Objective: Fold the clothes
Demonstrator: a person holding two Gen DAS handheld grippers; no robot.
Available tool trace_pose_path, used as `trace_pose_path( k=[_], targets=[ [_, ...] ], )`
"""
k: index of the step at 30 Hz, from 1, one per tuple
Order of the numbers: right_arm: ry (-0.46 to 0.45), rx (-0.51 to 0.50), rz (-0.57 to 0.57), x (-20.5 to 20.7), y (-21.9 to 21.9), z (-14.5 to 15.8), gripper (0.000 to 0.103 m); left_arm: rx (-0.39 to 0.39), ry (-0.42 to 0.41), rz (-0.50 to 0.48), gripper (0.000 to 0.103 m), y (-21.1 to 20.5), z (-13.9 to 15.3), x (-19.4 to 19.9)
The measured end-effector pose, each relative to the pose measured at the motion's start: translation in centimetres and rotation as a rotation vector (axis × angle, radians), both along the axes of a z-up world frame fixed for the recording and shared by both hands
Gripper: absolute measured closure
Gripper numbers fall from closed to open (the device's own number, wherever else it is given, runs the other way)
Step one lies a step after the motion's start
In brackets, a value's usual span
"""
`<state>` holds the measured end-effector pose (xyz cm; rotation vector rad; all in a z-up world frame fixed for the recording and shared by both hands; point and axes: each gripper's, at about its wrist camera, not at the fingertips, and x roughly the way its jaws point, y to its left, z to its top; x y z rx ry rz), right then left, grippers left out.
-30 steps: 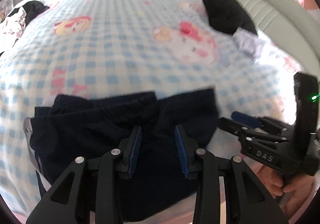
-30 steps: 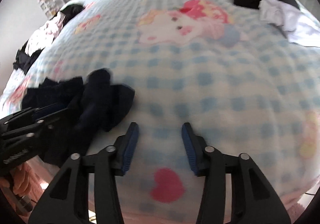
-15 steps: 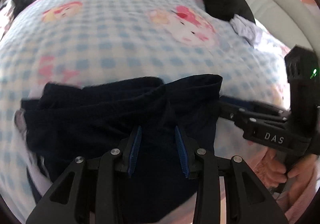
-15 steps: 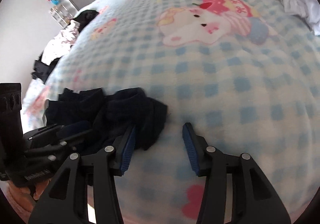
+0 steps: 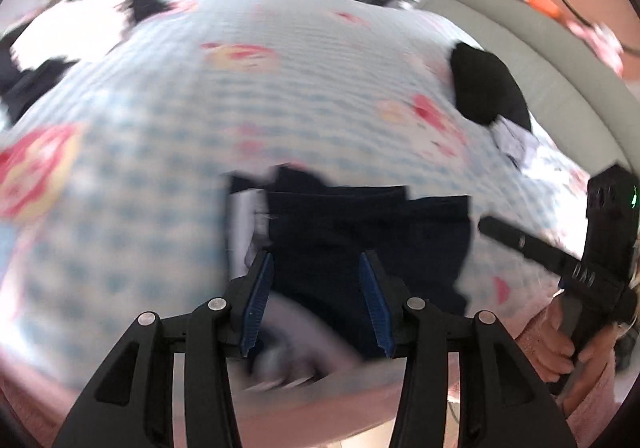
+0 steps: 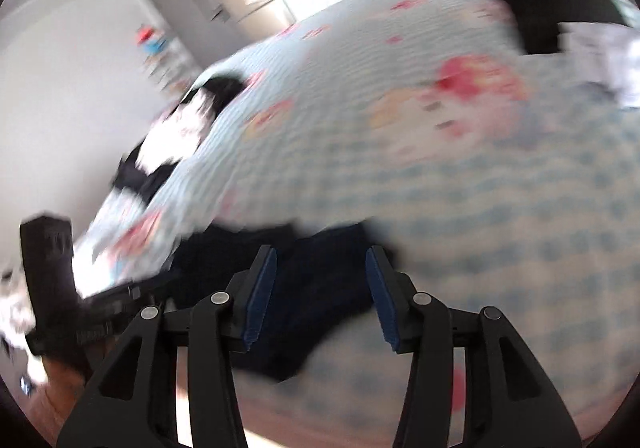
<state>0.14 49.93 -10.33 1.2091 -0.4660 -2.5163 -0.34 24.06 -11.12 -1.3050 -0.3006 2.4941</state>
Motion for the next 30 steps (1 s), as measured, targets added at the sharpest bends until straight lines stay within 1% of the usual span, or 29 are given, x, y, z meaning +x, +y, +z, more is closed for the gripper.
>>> trace_pose_path(
  k=[3, 5, 7, 10, 13, 14, 15, 17, 18, 19, 21, 22, 23, 24, 27, 30],
  targets=[
    [-0.075, 0.056, 0.057, -0.1, -2.5, -1.7, 0.054, -0.01, -0.016, 0.042, 0.056, -2.2, -0.5, 0.0],
    [-0.096, 0.113, 0.063, -0.2, -3.5, -2.5, 0.054, 0.006, -0.004, 0.049, 0.056, -2.7, -0.5, 0.0],
    [-0.088, 0.144, 0.051, 0.0, -3.6, -2.7, 0.054, 0.005, 0.024, 0.02, 0.056, -2.0, 0.0, -0.2],
    [-0.068, 0.117, 0.015, 0.8, -2.1, -2.3, 0.054, -0.02, 0.045, -0.027, 0.056, -0.7, 0.3, -0.9],
    [-0.043, 0.151, 0.001, -0.3, -1.8, -1.4, 0.05, -0.035, 0.056, -0.062, 0.057, 0.4, 0.4, -1.6],
    [-0.037, 0.167, 0.002, -0.8, -2.0, -1.2, 0.05, -0.046, 0.055, -0.071, 0.061, 0.7, 0.3, -1.8],
    [-0.032, 0.182, 0.004, -1.4, -2.1, -1.0, 0.049, -0.057, 0.054, -0.081, 0.063, 1.1, 0.2, -2.0],
    [-0.034, 0.18, 0.017, -2.3, -2.1, -0.8, 0.049, -0.084, 0.037, -0.091, 0.063, 1.5, -0.3, -2.2],
    [-0.036, 0.173, 0.019, -2.9, -2.1, -0.8, 0.049, -0.097, 0.015, -0.089, 0.063, 1.5, -0.8, -2.4],
    [-0.038, 0.165, 0.021, -3.2, -2.2, -0.9, 0.049, -0.098, -0.008, -0.085, 0.063, 1.4, -1.1, -2.7],
    [-0.045, 0.151, 0.027, -3.9, -2.7, -1.4, 0.049, -0.073, -0.032, -0.076, 0.063, 1.2, -1.6, -2.8],
    [-0.047, 0.151, 0.035, -4.2, -3.0, -1.5, 0.049, -0.056, -0.024, -0.068, 0.067, 1.0, -1.4, -2.7],
    [-0.044, 0.162, 0.04, -4.4, -3.3, -1.5, 0.049, -0.046, -0.009, -0.067, 0.083, 0.8, -1.2, -2.5],
    [-0.04, 0.176, 0.042, -4.6, -3.6, -1.5, 0.049, -0.047, 0.009, -0.072, 0.089, 1.0, -0.9, -2.3],
    [-0.019, 0.189, 0.036, -4.7, -3.9, -1.5, 0.049, -0.074, 0.06, -0.109, 0.094, 1.7, 0.4, -2.0],
    [-0.02, 0.146, 0.003, -4.0, -3.2, -1.9, 0.049, -0.072, 0.114, -0.153, 0.096, 2.6, 2.1, -2.0]
  ],
)
